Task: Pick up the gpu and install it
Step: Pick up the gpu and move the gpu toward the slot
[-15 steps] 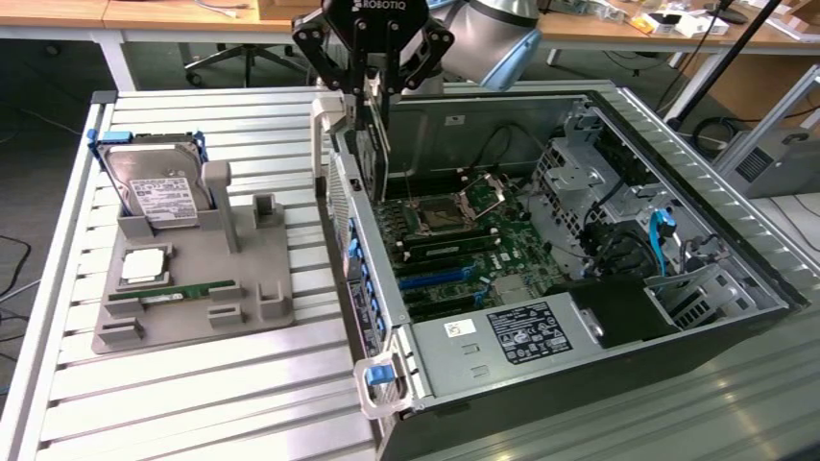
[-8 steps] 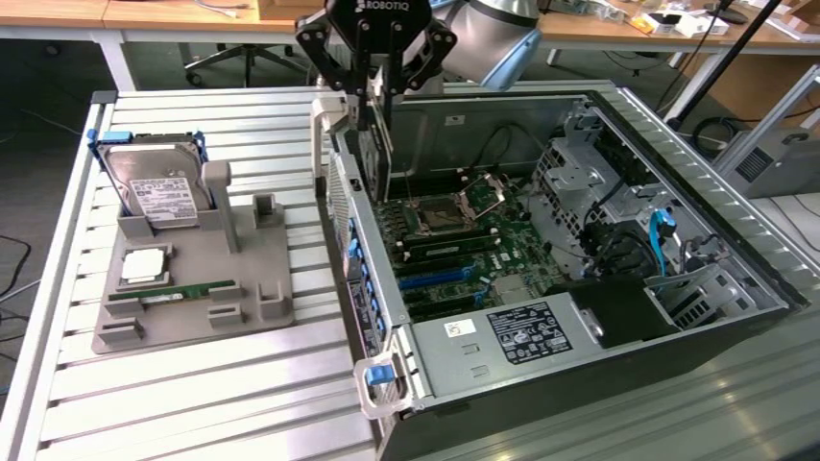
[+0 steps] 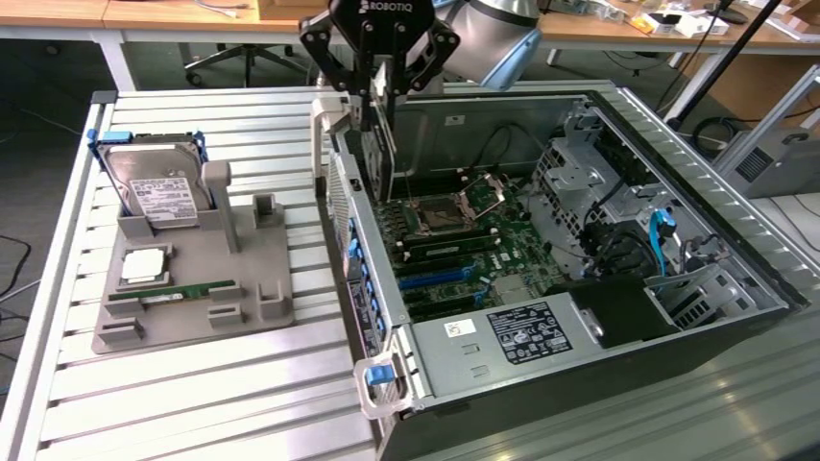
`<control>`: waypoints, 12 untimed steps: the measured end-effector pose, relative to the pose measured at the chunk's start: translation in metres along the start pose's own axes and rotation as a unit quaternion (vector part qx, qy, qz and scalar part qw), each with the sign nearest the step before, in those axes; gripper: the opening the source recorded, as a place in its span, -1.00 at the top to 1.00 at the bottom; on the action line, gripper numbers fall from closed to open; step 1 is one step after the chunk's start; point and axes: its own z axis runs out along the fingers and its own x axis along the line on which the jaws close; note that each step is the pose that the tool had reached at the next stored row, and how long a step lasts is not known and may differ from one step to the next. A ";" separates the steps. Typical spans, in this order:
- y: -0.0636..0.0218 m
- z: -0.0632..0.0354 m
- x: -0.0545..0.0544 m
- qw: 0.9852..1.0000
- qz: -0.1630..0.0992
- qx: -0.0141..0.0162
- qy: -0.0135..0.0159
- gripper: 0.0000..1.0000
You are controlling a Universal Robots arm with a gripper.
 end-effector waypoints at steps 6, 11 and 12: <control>-0.0001 0.0008 -0.003 1.000 0.000 0.000 0.000 0.47; -0.0002 0.0013 -0.005 1.000 0.000 0.000 0.000 0.47; -0.0002 0.0014 -0.005 1.000 0.000 0.000 0.000 0.47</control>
